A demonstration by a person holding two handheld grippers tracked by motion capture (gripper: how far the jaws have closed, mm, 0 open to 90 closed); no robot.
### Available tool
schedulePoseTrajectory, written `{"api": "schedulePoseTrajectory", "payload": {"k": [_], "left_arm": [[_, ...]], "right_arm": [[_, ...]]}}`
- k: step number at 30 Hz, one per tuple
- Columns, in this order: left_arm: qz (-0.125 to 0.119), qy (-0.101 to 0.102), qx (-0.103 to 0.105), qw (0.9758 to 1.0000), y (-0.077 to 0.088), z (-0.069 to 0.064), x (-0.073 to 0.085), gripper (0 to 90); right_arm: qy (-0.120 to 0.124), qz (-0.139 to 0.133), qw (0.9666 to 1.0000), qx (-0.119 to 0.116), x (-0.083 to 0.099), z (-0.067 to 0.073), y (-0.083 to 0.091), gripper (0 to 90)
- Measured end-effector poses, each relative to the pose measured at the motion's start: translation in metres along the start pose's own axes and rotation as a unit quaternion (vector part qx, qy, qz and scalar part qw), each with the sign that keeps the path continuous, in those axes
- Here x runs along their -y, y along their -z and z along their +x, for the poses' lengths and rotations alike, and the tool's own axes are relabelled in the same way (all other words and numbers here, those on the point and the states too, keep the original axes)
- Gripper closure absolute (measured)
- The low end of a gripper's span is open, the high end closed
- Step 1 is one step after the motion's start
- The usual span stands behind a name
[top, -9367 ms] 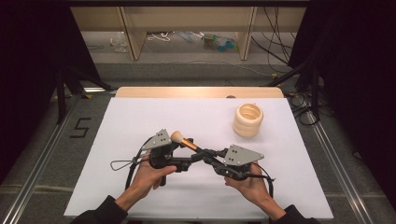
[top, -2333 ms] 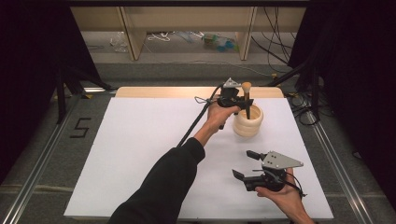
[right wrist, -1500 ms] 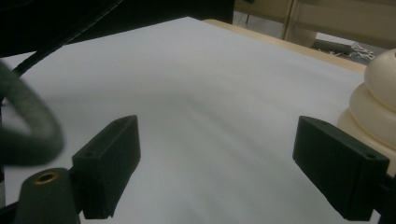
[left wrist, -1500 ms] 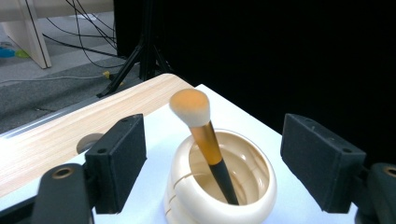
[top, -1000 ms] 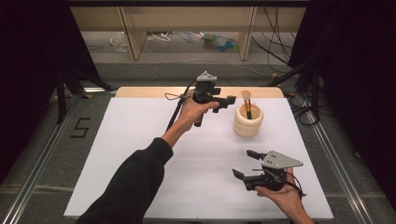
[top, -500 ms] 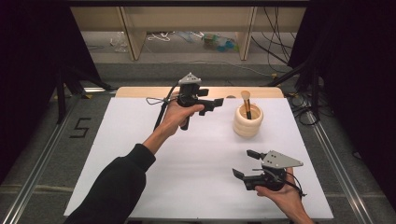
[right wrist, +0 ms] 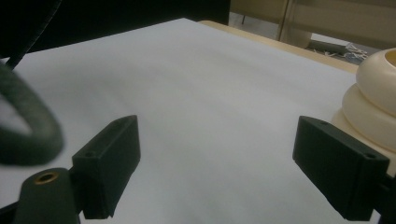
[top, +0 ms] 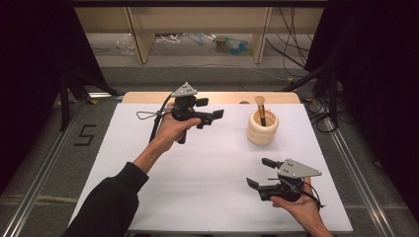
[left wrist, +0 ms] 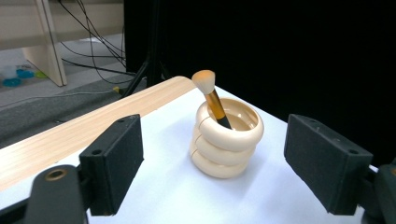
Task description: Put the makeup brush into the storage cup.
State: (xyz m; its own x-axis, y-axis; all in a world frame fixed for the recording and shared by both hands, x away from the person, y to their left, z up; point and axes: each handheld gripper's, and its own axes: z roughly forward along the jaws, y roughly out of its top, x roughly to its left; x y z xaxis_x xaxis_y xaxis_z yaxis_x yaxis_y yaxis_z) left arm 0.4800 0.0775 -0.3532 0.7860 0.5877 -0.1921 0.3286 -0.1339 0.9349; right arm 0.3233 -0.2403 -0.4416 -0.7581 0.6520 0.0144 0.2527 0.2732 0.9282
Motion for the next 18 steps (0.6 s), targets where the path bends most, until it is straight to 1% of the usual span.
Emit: {"api": "schedulePoseTrajectory", "payload": {"k": [1,2,3,5,6,7,8,9,10,12,15,17,18], "left_arm": [[-0.002,0.001,0.001,1.0,0.004,0.001,0.002,19.9],[-0.005,0.004,0.002,1.0,0.007,0.001,0.004,19.9],[-0.007,0.004,0.0,1.0,0.011,0.002,0.006,19.8],[-0.008,0.001,-0.003,1.0,0.018,0.003,0.011,19.6],[-0.011,-0.008,0.0,0.9999,0.02,0.005,0.014,19.6],[-0.005,-0.017,-0.002,0.9998,0.023,0.006,0.017,19.9],[-0.002,-0.019,-0.007,0.9998,0.026,0.006,0.02,19.9],[0.0,-0.022,-0.012,0.9997,0.03,0.007,0.023,19.9],[0.001,-0.013,-0.013,0.9998,0.034,0.007,0.026,20.0],[-0.006,-0.008,-0.009,0.9999,0.04,0.009,0.033,19.7],[-0.011,-0.006,-0.008,0.9999,0.049,0.008,0.042,19.6],[-0.008,-0.005,-0.009,0.9999,0.053,0.008,0.047,19.4],[-0.004,-0.013,-0.012,0.9998,0.054,0.008,0.048,19.4]], "right_arm": [[0.005,0.0,1.0,0.001,0.0,-0.001,0.0,16.1],[0.007,-0.005,1.0,0.003,0.0,-0.001,0.0,16.1],[0.008,-0.003,1.0,0.002,0.0,-0.001,0.0,16.1],[0.008,0.01,0.9999,0.005,-0.001,-0.001,0.002,16.1],[0.006,0.012,0.9999,0.003,-0.001,0.0,0.003,16.1],[0.006,0.012,0.9999,0.003,-0.001,0.0,0.003,16.1],[0.008,0.008,0.9999,0.005,-0.001,-0.001,0.002,16.1],[0.007,-0.004,1.0,0.002,0.0,-0.001,0.0,16.1],[0.008,0.005,0.9999,0.006,-0.001,-0.001,0.001,16.1],[0.008,0.01,0.9999,0.006,-0.001,-0.001,0.002,16.1],[0.009,0.008,0.9999,0.007,-0.001,-0.001,0.002,16.1],[0.01,0.009,0.9999,0.007,-0.001,-0.001,0.002,16.1],[0.01,0.009,0.9999,0.007,-0.001,-0.001,0.002,16.1]]}}
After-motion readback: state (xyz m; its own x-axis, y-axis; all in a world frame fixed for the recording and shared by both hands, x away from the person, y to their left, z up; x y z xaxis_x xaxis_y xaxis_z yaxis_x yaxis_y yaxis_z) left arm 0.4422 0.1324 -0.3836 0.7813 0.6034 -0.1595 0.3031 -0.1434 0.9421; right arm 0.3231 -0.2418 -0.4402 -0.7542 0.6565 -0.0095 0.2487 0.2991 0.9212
